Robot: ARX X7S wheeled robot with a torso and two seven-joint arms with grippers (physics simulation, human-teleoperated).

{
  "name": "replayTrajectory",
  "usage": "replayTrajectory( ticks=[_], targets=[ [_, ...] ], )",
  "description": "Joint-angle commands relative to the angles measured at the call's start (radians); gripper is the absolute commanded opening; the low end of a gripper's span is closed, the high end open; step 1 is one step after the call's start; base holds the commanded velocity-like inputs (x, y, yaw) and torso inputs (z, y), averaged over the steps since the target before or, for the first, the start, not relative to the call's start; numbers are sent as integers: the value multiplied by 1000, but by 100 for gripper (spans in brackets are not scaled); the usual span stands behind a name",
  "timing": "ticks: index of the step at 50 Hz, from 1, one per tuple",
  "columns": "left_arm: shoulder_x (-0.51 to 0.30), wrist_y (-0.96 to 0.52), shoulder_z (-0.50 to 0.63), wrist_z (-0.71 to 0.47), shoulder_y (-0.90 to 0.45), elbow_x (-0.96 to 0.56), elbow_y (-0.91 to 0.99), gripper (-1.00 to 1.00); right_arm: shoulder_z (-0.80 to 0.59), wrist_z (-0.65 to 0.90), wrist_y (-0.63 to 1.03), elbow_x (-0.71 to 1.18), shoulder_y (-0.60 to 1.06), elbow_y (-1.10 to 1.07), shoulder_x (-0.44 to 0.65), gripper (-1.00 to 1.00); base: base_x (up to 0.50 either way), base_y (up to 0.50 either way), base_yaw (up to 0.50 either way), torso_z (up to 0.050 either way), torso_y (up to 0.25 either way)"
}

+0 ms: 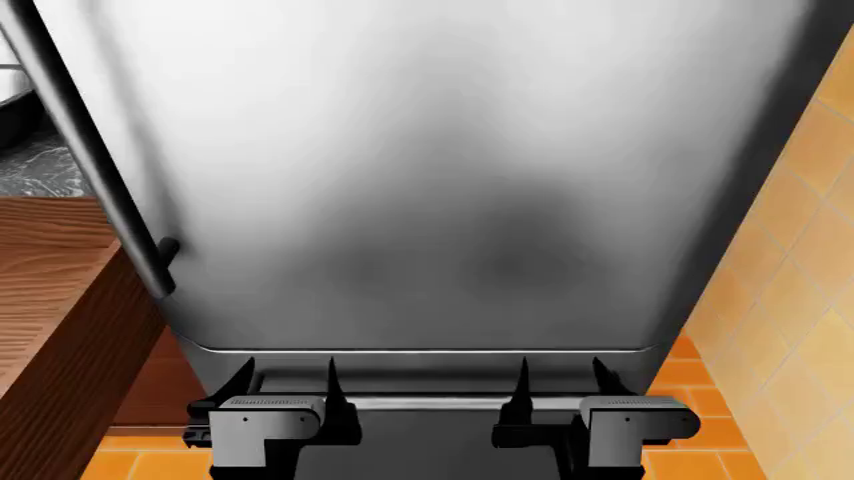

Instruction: Place the bar in the bowl and close the drawer.

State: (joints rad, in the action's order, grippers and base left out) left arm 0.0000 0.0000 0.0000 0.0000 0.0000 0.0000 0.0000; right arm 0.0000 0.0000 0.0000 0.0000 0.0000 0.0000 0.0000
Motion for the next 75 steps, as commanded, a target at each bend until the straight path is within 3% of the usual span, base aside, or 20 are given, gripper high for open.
replayTrajectory(
  ticks=[1, 17, 29, 54, 75],
  targets=[
    [-16, -5, 17, -18, -1, -15, 11, 100, -19, 18, 22, 18, -2, -22, 16, 100, 0, 0, 0, 0, 0],
    [-61, -367, 31, -40, -78, -134, 381, 100, -91, 54, 381, 27, 85, -411, 75, 100, 0, 0, 0, 0, 0],
    [-140, -621, 87, -68, -174, -109, 599, 100, -149, 70, 626, 12, 205, -621, 97, 100, 0, 0, 0, 0, 0],
    [-212, -885, 91, -64, -251, -154, 856, 100, -219, 93, 919, -3, 283, -841, 143, 100, 0, 0, 0, 44, 0],
    [-262, -913, 54, -74, -182, -163, 960, 100, -284, 104, 1000, -29, 297, -928, 195, 100, 0, 0, 0, 50, 0]
  ],
)
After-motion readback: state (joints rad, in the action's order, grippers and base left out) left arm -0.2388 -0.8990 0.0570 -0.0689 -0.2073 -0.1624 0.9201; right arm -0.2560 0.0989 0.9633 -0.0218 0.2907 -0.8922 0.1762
